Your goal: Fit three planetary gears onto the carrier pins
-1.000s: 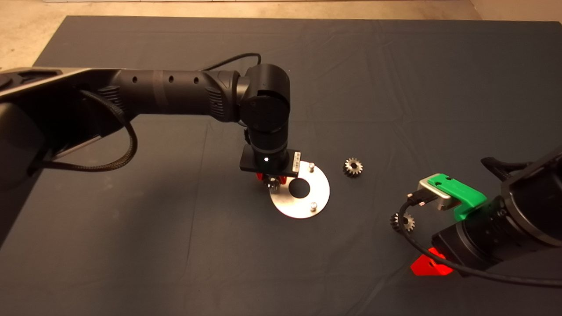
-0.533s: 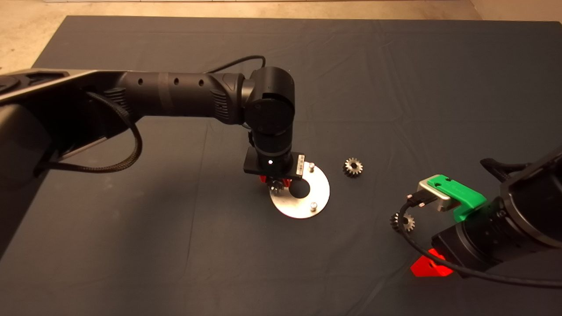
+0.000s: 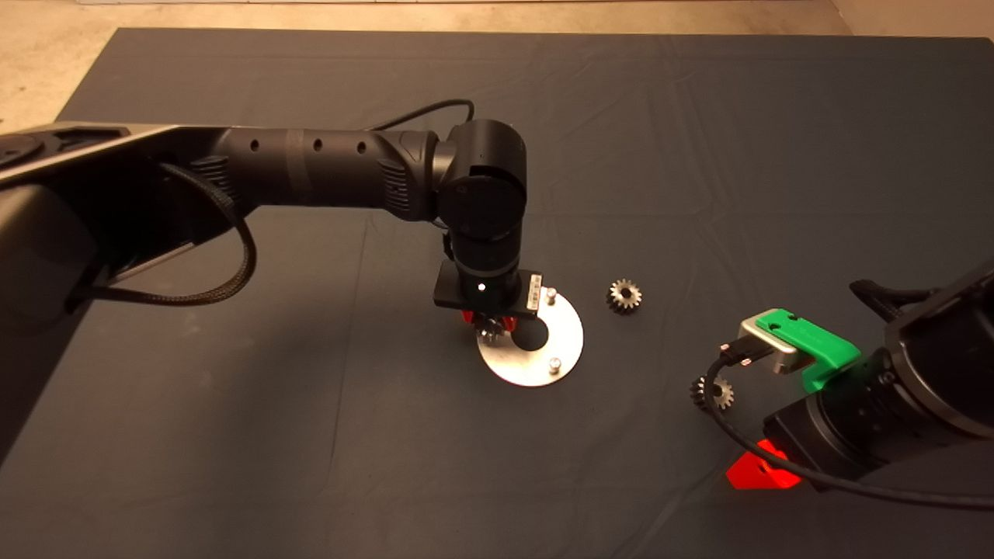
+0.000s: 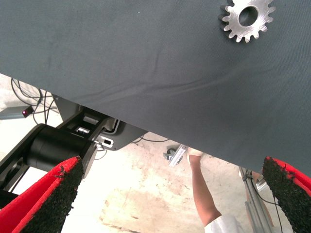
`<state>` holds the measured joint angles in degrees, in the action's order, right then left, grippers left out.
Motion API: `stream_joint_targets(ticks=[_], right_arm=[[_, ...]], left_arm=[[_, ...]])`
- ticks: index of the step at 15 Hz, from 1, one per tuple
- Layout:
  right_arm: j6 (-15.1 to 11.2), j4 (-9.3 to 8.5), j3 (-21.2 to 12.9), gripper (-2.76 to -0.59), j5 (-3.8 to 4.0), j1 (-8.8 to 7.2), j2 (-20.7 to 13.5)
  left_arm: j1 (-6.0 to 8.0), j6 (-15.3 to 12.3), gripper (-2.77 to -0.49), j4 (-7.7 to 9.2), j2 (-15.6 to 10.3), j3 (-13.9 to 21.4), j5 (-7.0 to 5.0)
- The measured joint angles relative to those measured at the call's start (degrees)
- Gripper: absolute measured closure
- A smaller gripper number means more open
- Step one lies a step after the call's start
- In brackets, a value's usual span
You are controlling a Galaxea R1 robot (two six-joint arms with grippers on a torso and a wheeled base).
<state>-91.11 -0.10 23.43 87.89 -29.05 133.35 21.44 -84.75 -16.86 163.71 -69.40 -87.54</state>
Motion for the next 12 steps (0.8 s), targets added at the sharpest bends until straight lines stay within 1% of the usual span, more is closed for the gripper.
stream_joint_targets(ticks=[6,12], right_arm=[[-0.01,0.00,0.00,-2.75,0.00,0.00,0.00],[-0.02,0.00,0.00,-2.75,0.00,0.00,0.00]], left_arm=[[-0.04,0.00,-0.86,0.00,-0.01,-0.37,0.06],[-1.02,0.02,-0.86,-0.07,-0.06,-0.39,0.06]])
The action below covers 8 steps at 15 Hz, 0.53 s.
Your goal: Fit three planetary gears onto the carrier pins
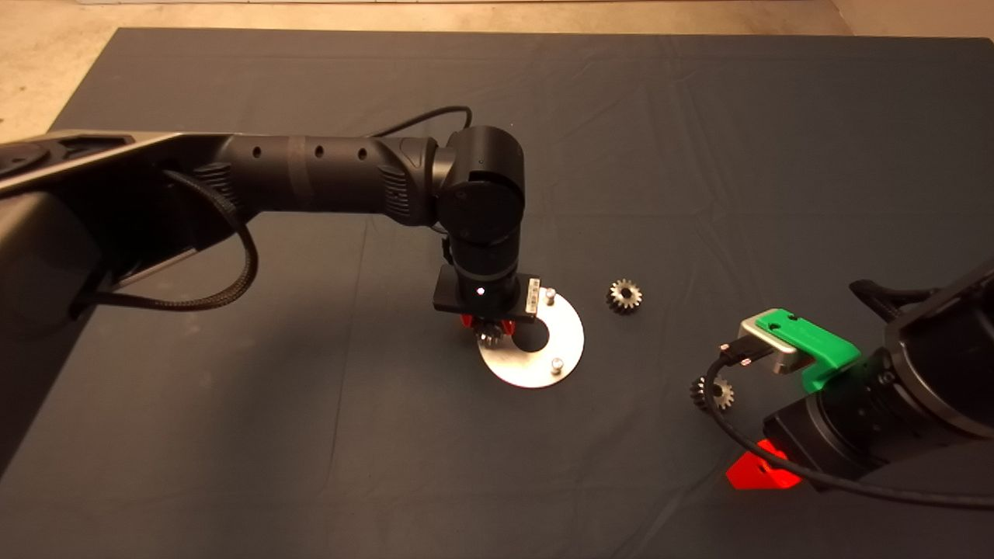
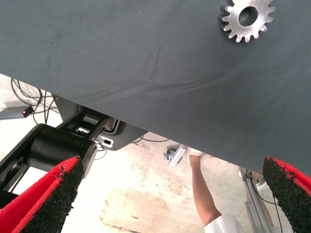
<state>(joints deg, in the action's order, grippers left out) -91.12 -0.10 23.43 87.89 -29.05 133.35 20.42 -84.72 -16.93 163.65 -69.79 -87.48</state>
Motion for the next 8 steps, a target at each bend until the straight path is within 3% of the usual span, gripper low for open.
stream_joint_targets(ticks=[8], right_arm=[[0.02,0.00,0.00,-2.75,0.00,0.00,0.00]], left_arm=[[-0.15,0.02,-0.89,0.01,0.00,0.00,0.00]])
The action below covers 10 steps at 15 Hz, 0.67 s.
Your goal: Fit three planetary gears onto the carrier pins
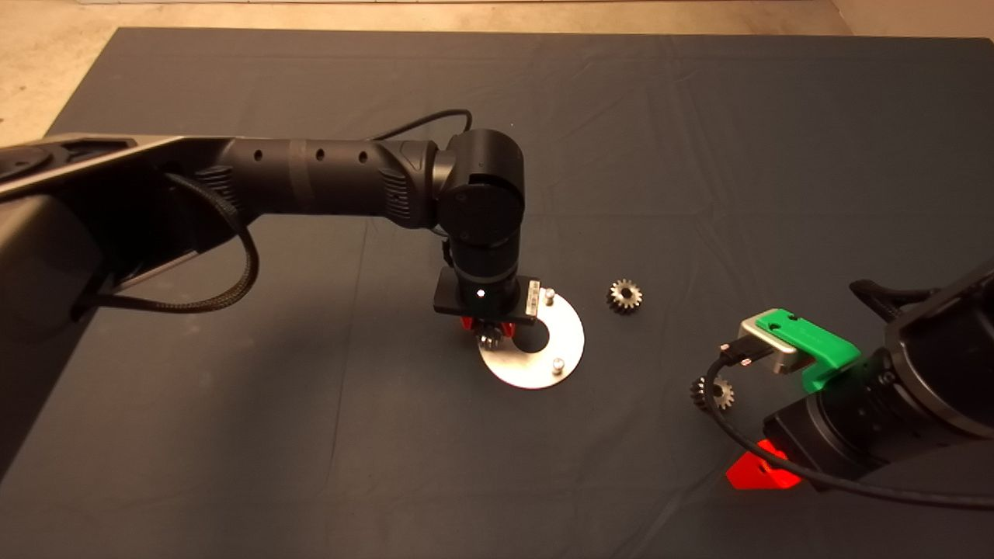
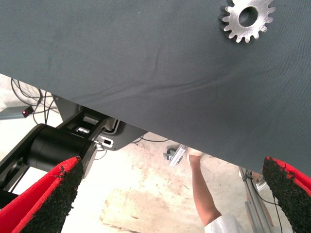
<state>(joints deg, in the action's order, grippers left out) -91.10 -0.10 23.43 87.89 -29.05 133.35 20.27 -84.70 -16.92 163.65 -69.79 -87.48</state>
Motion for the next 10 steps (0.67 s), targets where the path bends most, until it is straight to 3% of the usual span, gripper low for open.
stream_joint_targets(ticks=[10], right_arm=[[0.00,0.00,0.00,-2.75,0.00,0.00,0.00]], left_arm=[[-0.07,0.22,-1.21,0.06,-0.02,0.00,0.02]])
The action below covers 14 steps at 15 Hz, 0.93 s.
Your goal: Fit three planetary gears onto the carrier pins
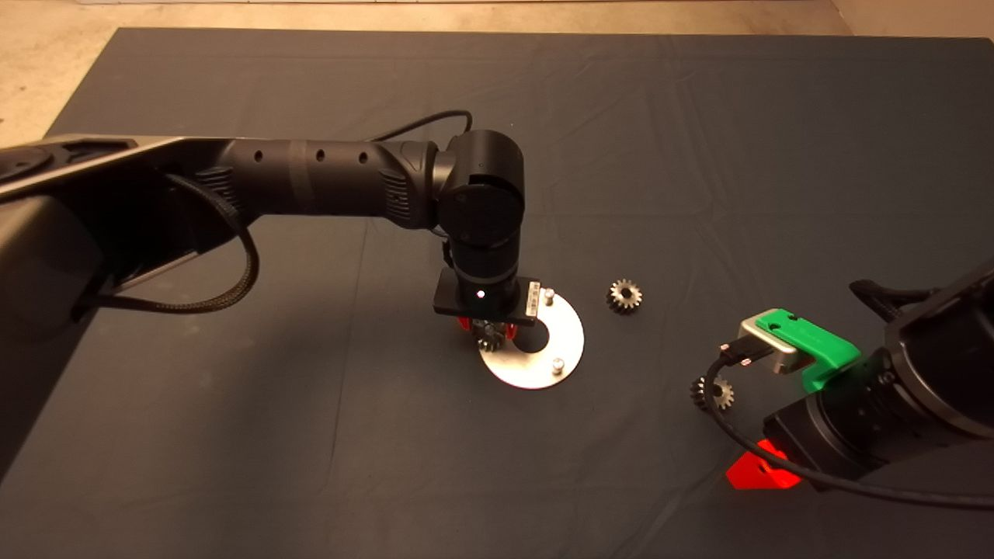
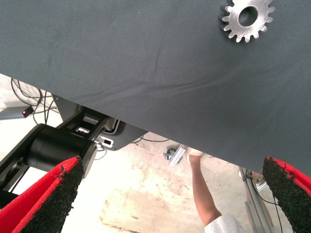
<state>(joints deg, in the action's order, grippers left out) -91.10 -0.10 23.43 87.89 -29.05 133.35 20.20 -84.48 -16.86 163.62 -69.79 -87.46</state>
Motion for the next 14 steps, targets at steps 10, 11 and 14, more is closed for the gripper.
stream_joint_targets(ticks=[10,11,14], right_arm=[[-0.01,0.02,0.00,-2.75,0.00,-0.02,-0.02],[0.00,0.00,0.00,-2.75,-0.02,-0.02,-0.02],[0.01,0.02,0.05,-2.75,0.02,-0.02,-0.52]], left_arm=[[0.50,1.30,-1.69,1.27,-2.95,0.74,0.05],[0.50,1.63,-1.76,1.32,-3.70,0.97,0.05],[1.27,3.32,-1.90,1.46,-6.65,1.36,0.06]])
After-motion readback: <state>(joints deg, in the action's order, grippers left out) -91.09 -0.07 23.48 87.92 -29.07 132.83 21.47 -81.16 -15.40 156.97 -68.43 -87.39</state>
